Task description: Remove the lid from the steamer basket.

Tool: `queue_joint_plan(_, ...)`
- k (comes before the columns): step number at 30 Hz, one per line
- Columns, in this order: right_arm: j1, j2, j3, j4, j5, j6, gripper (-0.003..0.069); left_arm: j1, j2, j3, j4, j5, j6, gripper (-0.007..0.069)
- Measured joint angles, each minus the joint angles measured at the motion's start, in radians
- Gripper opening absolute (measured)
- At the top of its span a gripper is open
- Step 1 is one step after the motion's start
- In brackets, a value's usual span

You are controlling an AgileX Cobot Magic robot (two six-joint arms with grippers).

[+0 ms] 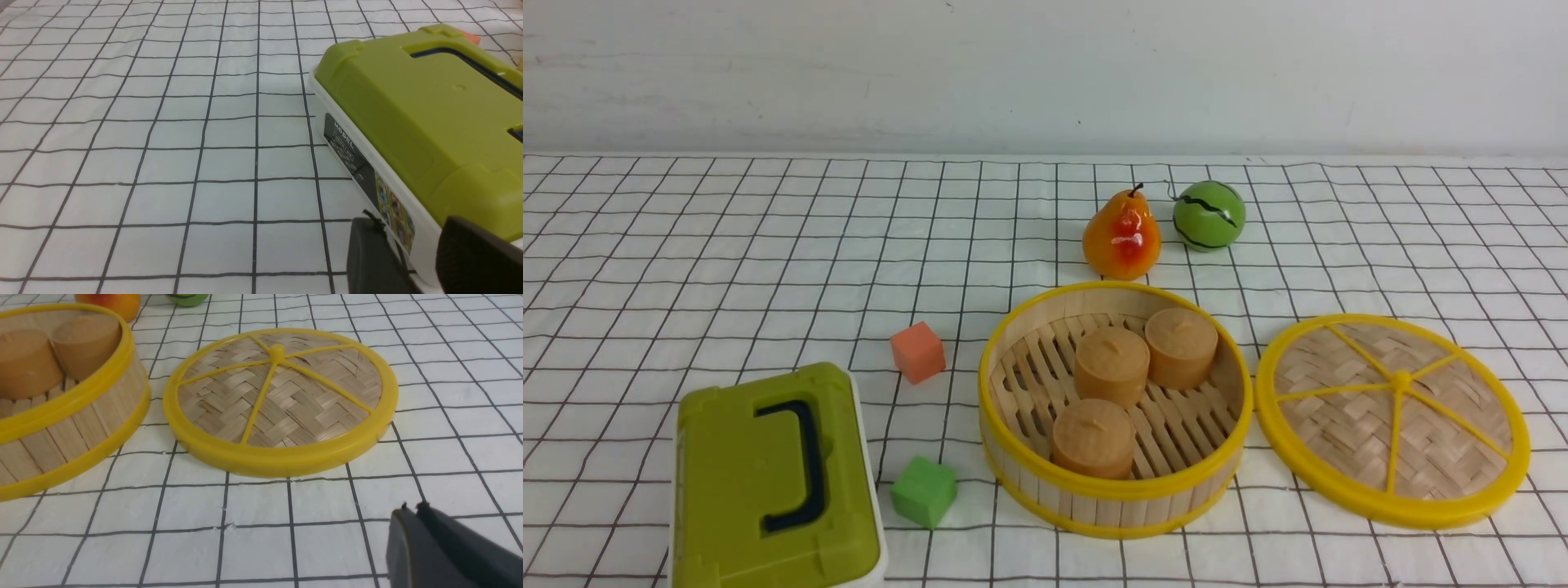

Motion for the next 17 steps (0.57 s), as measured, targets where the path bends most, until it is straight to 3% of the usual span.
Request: queue_joint_plan(17, 0.0, 0.0, 0.0, 0.0, 0.0, 0.0, 0.0027, 0.0, 0.0, 0.0, 0.0, 0.0, 0.0, 0.0239)
